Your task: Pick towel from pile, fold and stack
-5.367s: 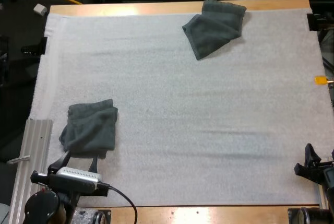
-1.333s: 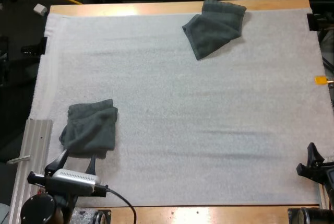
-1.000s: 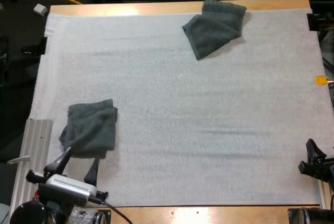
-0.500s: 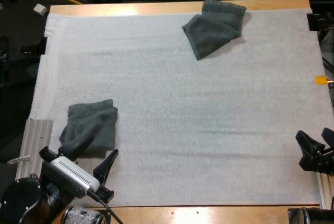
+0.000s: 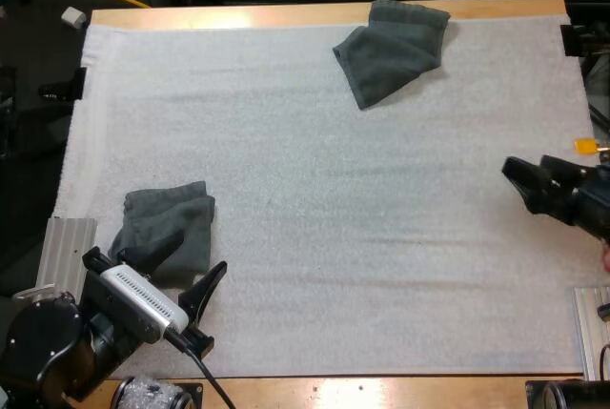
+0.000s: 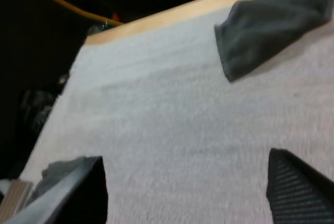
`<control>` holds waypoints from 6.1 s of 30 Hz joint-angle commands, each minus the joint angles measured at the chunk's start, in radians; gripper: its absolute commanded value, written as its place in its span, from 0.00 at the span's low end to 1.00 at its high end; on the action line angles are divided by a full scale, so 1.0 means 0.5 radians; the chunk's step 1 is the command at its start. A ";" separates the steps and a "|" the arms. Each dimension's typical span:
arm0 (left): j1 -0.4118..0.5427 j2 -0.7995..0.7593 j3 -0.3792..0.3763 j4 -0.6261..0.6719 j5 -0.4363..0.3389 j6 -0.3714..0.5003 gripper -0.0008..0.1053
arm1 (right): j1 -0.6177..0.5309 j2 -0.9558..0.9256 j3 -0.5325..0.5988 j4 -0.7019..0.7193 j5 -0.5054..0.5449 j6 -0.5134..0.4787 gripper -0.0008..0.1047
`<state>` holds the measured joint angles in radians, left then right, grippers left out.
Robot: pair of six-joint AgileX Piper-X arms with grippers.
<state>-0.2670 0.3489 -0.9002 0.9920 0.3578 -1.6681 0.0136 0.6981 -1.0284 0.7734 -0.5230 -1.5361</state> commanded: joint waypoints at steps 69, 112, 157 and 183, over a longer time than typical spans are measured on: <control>-0.006 0.025 -0.011 -0.003 0.019 -0.050 0.55 | 0.674 3.035 -1.291 -1.288 0.732 1.245 0.10; -0.011 0.015 -0.013 0.011 0.045 -0.057 0.56 | 1.197 1.322 -1.300 0.302 0.754 -0.064 0.01; -0.011 0.022 -0.013 0.020 0.045 -0.063 0.56 | 1.039 1.614 -0.831 0.384 1.338 -0.091 0.74; -0.011 0.028 -0.009 0.107 0.047 -0.061 0.56 | 1.324 1.309 -0.602 0.745 1.220 -0.089 0.58</control>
<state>-0.2670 0.3574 -0.9003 1.0324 0.3738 -1.6905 0.6375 1.3613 -1.3880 1.1537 0.0937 -1.5977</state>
